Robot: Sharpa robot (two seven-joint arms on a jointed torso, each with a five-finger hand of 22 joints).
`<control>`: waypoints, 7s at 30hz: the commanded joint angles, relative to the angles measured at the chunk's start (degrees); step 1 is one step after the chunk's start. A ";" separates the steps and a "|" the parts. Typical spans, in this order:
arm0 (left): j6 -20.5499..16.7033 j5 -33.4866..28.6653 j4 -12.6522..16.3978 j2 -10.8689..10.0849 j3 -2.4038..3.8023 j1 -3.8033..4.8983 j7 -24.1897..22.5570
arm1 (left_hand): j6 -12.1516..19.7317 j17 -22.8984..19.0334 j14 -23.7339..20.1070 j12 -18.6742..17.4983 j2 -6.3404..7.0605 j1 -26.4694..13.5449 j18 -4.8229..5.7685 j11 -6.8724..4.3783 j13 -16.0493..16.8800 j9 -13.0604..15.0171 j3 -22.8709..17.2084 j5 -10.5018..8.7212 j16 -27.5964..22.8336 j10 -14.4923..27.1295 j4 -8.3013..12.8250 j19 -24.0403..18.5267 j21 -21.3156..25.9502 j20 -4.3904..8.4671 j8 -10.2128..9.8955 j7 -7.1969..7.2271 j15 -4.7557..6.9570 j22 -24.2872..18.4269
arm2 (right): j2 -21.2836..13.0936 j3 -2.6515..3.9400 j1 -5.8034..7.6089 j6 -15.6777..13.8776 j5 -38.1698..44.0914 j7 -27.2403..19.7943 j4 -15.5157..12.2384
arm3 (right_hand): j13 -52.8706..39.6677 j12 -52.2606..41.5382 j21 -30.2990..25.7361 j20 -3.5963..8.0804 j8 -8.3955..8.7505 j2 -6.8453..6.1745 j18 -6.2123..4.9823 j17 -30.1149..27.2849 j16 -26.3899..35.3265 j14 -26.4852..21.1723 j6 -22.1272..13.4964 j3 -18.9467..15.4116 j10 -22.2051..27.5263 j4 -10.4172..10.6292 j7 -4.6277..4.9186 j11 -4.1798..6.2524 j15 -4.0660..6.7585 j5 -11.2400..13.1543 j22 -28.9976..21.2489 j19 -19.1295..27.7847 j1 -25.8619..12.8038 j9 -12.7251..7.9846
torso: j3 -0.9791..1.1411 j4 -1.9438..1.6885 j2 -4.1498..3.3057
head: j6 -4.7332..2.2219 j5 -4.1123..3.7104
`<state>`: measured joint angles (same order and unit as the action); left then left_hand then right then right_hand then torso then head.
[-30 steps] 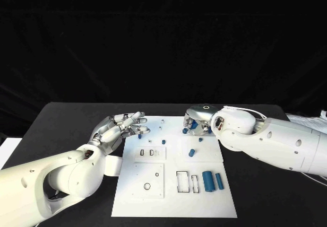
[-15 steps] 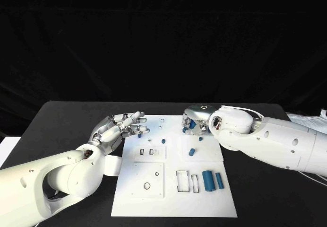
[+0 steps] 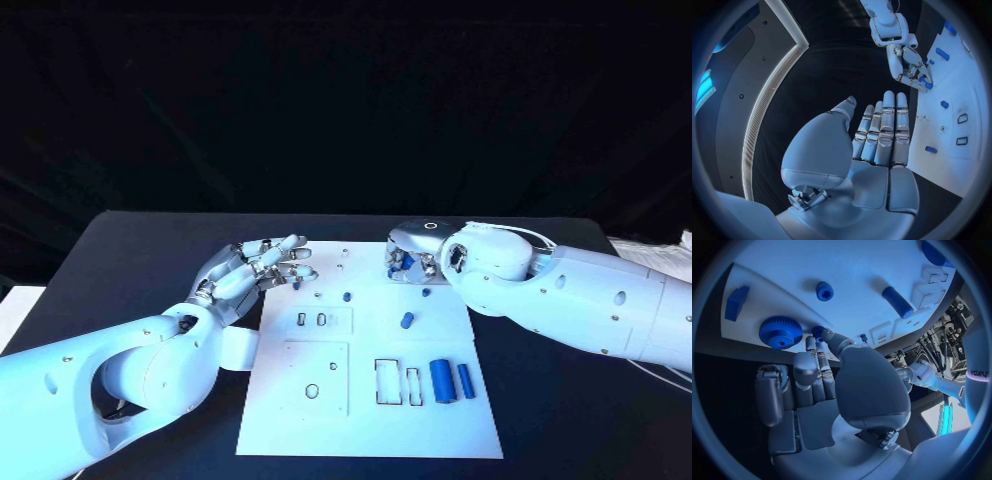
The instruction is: Assemble the parts on the task board
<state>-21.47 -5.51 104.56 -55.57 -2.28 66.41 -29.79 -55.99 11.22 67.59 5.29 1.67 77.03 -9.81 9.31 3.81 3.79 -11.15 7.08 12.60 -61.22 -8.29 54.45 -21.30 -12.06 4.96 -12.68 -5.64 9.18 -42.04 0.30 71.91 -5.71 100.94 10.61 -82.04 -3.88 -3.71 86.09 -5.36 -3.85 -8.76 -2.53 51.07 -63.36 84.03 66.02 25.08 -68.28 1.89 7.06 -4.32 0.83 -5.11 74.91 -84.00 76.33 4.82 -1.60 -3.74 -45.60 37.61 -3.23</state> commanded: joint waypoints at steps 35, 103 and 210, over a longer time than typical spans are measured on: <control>1.25 -0.10 0.21 -0.24 0.05 0.17 0.29 | 0.53 0.25 -0.18 -0.51 -0.20 -0.58 -0.57 0.21 -0.09 -0.09 0.17 0.00 -0.42 0.57 0.08 -0.40 0.28 -0.10 -0.65 -0.42 -0.36 -0.15 | 0.63 0.02 -0.17 -3.28 1.22 -0.79 0.59 | -0.39 -0.20 0.60 0.16 -0.47 2.04 0.69 1.36 -1.58 0.93 2.67 2.56 -3.26 -0.71 -0.33 0.93 0.34 -1.01 7.33 -0.88 2.29 0.65 | -0.13 -0.08 -0.15 | 0.53 -0.15; 1.25 -0.10 0.84 -0.35 0.05 0.48 0.39 | 0.59 0.38 -0.15 -0.61 -0.44 -0.31 -0.60 0.23 -0.08 -0.06 0.01 0.04 -0.48 0.73 0.28 -0.39 0.26 -0.13 -0.77 -0.44 -0.36 -0.18 | 12.13 0.62 0.83 -9.66 3.85 -0.38 9.87 | -0.28 0.17 0.69 0.18 -0.09 1.35 0.72 1.50 -1.93 0.89 2.54 2.83 -3.12 -0.36 -0.26 0.80 0.27 -0.19 7.48 -0.94 1.28 0.73 | -0.57 -1.03 -1.87 | -0.65 0.22; 1.85 -0.16 -0.04 -0.57 0.01 0.44 1.30 | 0.42 0.72 -0.03 -0.64 -0.94 0.45 -0.65 0.15 -0.02 0.00 -0.53 0.12 -0.60 0.69 0.89 -0.31 0.16 -0.09 -0.88 -0.37 -0.28 -0.24 | -2.31 0.70 0.04 -10.31 -1.92 2.40 0.89 | -85.19 -84.91 3.91 1.55 -5.32 5.16 2.53 38.93 -26.64 5.97 -1.75 -12.62 -21.22 6.08 -1.39 3.32 1.86 -2.91 15.09 -6.00 7.54 0.63 | 0.12 1.09 -1.26 | -0.93 -1.05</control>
<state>-20.86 -5.64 104.46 -56.26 -2.30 66.81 -28.28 -55.58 11.87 67.59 4.99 0.91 77.34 -9.79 9.71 3.81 3.77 -11.61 7.08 12.37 -60.81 -7.83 54.45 -21.30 -12.06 4.26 -13.08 -5.64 9.01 -44.37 1.14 72.20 -12.98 95.80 13.85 -80.92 -74.92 -88.41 89.64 -4.29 -8.21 -4.22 -0.80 74.91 -89.80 84.03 60.72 12.28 -84.05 7.88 7.47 -1.43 2.28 -7.57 74.94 -84.01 84.31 4.25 -1.49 -2.58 -46.85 36.74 -4.33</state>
